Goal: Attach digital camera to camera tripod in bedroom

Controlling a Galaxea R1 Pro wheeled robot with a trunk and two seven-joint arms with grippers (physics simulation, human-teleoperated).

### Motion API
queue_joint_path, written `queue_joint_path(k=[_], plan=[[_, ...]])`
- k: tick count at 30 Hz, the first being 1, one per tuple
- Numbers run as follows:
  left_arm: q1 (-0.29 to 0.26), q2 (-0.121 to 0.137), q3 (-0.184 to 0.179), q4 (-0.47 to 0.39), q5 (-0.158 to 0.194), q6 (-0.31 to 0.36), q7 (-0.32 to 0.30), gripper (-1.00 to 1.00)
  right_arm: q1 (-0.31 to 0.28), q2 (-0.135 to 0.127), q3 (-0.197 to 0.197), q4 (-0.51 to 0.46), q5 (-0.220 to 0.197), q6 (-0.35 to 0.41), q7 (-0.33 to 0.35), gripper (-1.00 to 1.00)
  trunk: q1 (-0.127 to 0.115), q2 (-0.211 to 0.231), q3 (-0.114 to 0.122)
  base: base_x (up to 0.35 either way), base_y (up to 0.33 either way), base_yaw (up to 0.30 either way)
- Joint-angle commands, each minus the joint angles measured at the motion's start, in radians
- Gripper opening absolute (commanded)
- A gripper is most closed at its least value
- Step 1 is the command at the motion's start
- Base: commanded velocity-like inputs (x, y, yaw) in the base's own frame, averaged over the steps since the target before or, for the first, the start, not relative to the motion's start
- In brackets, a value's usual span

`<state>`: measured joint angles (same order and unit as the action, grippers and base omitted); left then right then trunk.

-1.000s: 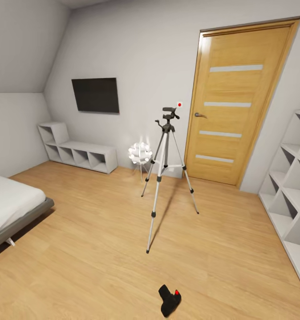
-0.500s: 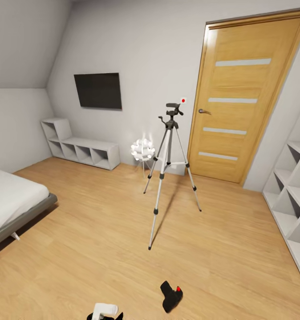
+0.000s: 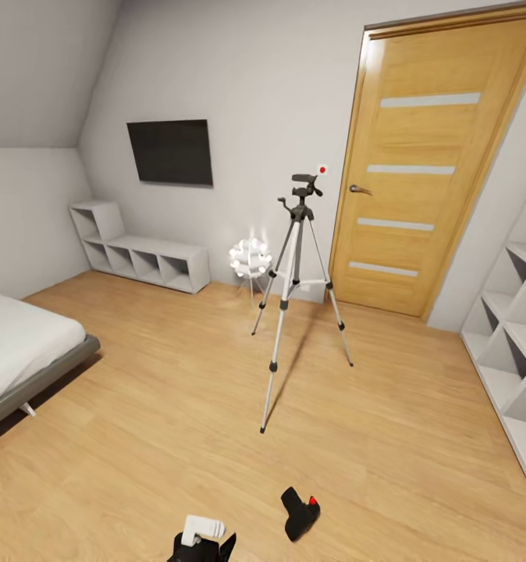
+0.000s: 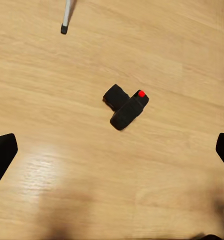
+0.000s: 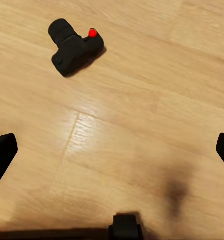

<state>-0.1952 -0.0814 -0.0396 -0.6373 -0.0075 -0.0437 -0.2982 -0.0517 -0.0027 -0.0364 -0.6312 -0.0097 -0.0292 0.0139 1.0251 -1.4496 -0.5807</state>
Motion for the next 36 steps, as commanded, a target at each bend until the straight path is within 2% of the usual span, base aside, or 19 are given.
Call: queue_joint_path(k=[1, 6, 14, 36], plan=[[-0.001, 0.001, -0.004, 0.001, -0.001, -0.004, -0.002, 1.0, 0.0, 0.0, -0.001, 0.001, -0.001, -0.003, 0.001, 1.0, 0.0, 0.0, -0.002, 0.0, 0.0, 0.0], [-0.001, 0.006, -0.017, 0.0, 0.0, -0.005, -0.003, 1.0, -0.001, 0.001, -0.001, 0.0, -0.001, -0.003, 0.001, 1.0, 0.0, 0.0, -0.003, 0.0, 0.0, 0.0], [-0.001, 0.0, -0.046, -0.003, 0.0, -0.005, -0.004, 1.0, 0.0, 0.001, 0.001, -0.001, -0.001, -0.003, 0.002, 1.0, 0.0, 0.0, -0.003, 0.002, 0.0, 0.0], [-0.001, -0.001, -0.054, 0.0, -0.001, -0.006, -0.002, 1.0, 0.0, 0.001, 0.001, 0.001, -0.001, -0.003, 0.001, 1.0, 0.0, 0.0, -0.003, 0.048, -0.065, 0.0]])
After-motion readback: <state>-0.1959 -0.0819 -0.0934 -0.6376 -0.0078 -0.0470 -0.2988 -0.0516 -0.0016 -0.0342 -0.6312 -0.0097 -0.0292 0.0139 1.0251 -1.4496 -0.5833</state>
